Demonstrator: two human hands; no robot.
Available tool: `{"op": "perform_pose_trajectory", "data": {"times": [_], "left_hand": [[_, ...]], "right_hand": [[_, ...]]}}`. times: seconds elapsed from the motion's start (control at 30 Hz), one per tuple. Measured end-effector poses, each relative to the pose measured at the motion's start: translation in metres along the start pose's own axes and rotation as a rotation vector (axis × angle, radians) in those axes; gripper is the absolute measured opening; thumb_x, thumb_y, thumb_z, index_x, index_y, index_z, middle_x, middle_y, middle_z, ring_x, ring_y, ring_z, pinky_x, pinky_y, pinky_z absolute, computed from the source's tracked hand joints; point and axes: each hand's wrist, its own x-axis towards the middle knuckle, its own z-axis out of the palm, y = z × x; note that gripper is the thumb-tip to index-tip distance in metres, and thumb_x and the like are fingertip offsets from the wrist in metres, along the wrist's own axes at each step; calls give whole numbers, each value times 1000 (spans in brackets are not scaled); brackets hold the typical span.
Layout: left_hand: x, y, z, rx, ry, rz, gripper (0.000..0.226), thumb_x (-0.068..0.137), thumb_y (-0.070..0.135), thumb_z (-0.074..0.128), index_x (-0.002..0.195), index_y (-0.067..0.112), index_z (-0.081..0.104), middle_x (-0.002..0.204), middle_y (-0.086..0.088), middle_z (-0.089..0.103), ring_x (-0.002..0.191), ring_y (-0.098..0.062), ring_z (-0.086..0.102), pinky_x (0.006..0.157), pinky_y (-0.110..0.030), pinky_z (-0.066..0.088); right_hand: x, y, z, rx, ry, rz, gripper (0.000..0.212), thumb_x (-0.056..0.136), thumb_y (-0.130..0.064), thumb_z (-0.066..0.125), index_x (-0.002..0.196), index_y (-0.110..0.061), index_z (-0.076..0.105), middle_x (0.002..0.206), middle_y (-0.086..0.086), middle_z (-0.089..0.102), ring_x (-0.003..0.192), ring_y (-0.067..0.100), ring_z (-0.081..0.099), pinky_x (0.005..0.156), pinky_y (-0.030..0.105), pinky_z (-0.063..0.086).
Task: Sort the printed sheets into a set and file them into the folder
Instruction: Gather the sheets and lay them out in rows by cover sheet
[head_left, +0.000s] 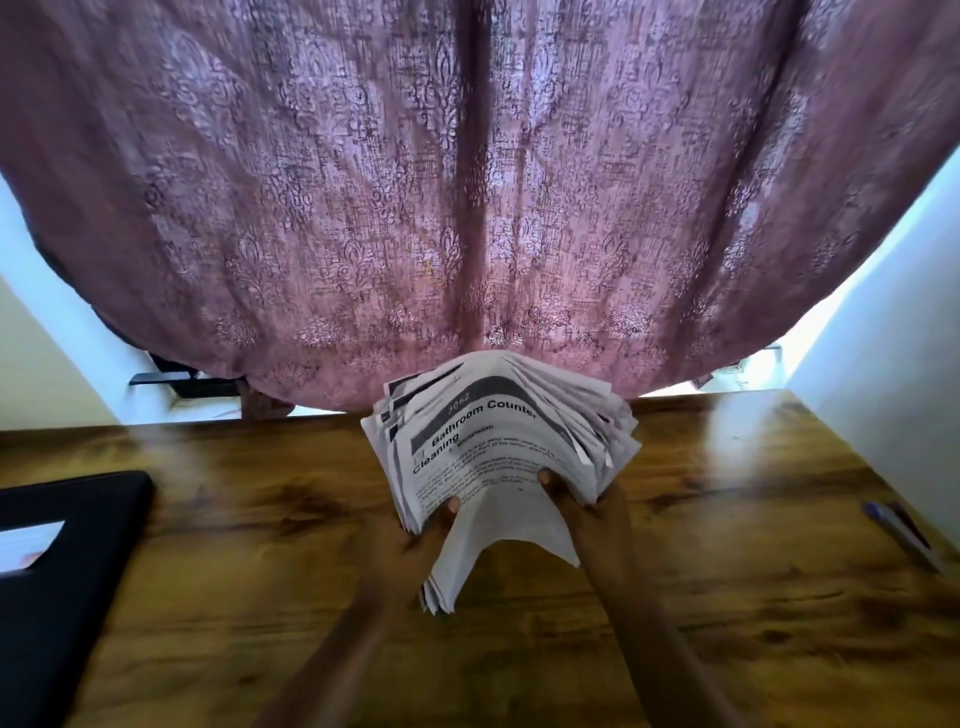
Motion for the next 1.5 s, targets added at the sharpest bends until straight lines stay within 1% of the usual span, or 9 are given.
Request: {"op": "perform_pose_trajectory", "data": {"times": [0.13,0.3,0.5,0.83,1.0,1.1,1.2,1.37,1.5], "left_hand": [[7,11,3,18,-6,-161,22,76,62,66,98,62,62,97,34,66,96,-4,66,81,-43,58],[11,10,1,-82,-117,-345,28,79,18,79,98,37,69,87,26,71,88,1,68,85,-26,55],[-60,-38,11,-113,-318,-797,29,82,5,72,108,15,69,106,-4,72,81,-4,68,73,-20,52],[-68,-41,13,-24,-255,-861,6,88,18,68,94,21,67,93,-3,72,67,-4,69,63,-21,55],[-66,-25,14,629,-123,-587,45,84,56,61,100,14,63,88,2,66,87,-19,66,67,-24,48],[-49,-25,27,927,-53,-217,63,85,54,60,132,14,46,127,-10,53,118,-31,48,91,-42,42],[-26,-50,39,765,-85,-240,67,87,55,58,142,27,34,146,-6,41,132,-30,39,104,-48,39],[-8,-58,49,211,-63,-363,55,96,47,46,145,23,38,134,7,50,94,21,56,72,-5,47],[-6,-60,47,88,31,-344,45,100,41,40,138,19,48,136,-1,54,110,1,59,91,-23,50]], "right_hand": [[14,-4,-3,-111,55,39,26,77,-30,77,100,-28,65,93,-8,70,84,6,67,78,34,56],[20,7,-28,-79,-75,282,44,72,-14,74,113,-21,59,106,5,70,94,23,68,79,45,56],[-53,55,-43,-417,-131,536,27,87,-4,64,106,-15,48,97,1,60,86,17,57,68,24,49],[-46,70,-61,-815,-208,563,47,87,-32,64,124,-13,43,122,7,59,101,28,61,76,35,49],[-46,53,-71,-1174,-135,318,69,89,-38,59,144,-16,24,139,10,43,120,30,49,91,40,46],[-23,57,-69,-997,-111,57,63,90,-33,57,145,-20,27,142,7,40,126,27,44,98,39,41],[3,64,-61,-687,-115,24,61,91,-55,45,139,-19,38,132,8,50,119,25,49,100,46,43],[16,75,-59,-46,-331,369,69,82,-74,46,98,-9,56,87,27,57,77,41,59,79,59,48],[28,68,-57,101,-274,490,56,99,-56,21,98,-16,60,73,-3,70,68,16,68,67,25,55]]}}
